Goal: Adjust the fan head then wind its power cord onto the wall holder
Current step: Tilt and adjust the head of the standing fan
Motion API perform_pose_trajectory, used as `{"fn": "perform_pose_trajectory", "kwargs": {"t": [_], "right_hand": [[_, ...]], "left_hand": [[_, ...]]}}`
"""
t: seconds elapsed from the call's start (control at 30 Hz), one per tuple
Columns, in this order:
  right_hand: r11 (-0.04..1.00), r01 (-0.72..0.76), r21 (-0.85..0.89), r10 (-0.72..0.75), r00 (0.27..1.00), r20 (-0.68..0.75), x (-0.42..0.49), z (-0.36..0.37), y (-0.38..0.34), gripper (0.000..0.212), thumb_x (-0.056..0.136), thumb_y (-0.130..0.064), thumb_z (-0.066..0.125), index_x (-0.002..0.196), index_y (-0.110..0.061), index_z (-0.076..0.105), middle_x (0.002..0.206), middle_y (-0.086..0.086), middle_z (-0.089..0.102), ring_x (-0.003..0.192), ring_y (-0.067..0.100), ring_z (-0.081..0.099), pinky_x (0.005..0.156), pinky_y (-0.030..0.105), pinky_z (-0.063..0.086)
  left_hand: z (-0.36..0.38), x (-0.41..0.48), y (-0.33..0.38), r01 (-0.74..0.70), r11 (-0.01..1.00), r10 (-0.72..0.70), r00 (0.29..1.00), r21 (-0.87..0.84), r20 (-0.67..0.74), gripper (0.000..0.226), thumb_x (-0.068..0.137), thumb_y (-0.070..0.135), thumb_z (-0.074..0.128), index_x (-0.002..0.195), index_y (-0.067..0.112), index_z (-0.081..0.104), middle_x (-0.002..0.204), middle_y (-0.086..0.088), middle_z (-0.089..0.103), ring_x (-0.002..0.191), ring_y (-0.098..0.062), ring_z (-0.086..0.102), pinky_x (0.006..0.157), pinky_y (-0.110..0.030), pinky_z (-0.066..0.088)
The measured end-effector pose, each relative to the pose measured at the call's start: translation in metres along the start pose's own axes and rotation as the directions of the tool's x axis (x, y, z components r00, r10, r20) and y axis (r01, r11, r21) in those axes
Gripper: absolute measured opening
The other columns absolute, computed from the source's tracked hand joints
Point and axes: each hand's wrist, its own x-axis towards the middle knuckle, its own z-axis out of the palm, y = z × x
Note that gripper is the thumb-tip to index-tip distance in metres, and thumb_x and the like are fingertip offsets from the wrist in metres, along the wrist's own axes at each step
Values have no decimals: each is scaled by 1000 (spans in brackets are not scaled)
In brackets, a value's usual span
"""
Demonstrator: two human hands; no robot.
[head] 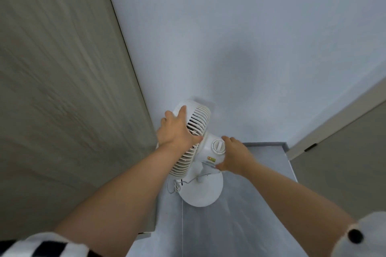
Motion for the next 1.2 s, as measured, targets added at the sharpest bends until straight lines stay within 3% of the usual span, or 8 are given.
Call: {"fn": "perform_pose_trajectory", "kwargs": {"t": [0.13,0.3,0.7,1.2], "right_hand": [[1000,7,7,-7,999,-33,-8,-11,-3,80,58,-42,81,123,-13,44,111,6,54,100,23,52,79,26,40],[999,50,-16,-51,997,-57,-20,-46,-11,76,55,-45,81,116,-15,47,108,5,56,95,24,54,78,27,42],[986,138,-91,-145,987,-76,-78,-158,-69,86,59,-46,78,128,-20,34,110,5,55,91,23,55,80,32,48],[964,248,-94,-257,962,-90,-186,-233,-133,70,59,-41,77,116,-20,40,106,1,60,90,20,59,75,32,49]], "left_hand": [[-9,-6,7,-23,999,22,997,-25,-70,93,59,60,73,136,28,30,119,-12,41,112,-29,45,90,-40,44],[-42,-17,19,-33,998,28,995,-50,-94,96,60,62,71,138,30,26,123,-13,41,116,-30,44,94,-42,41],[-166,-64,43,-77,993,67,993,-90,-102,102,60,62,70,143,32,18,132,-13,38,125,-31,40,96,-41,40],[-273,-177,46,-68,990,45,982,-125,-182,103,59,57,72,144,31,20,138,-13,37,127,-31,41,98,-41,44]]}}
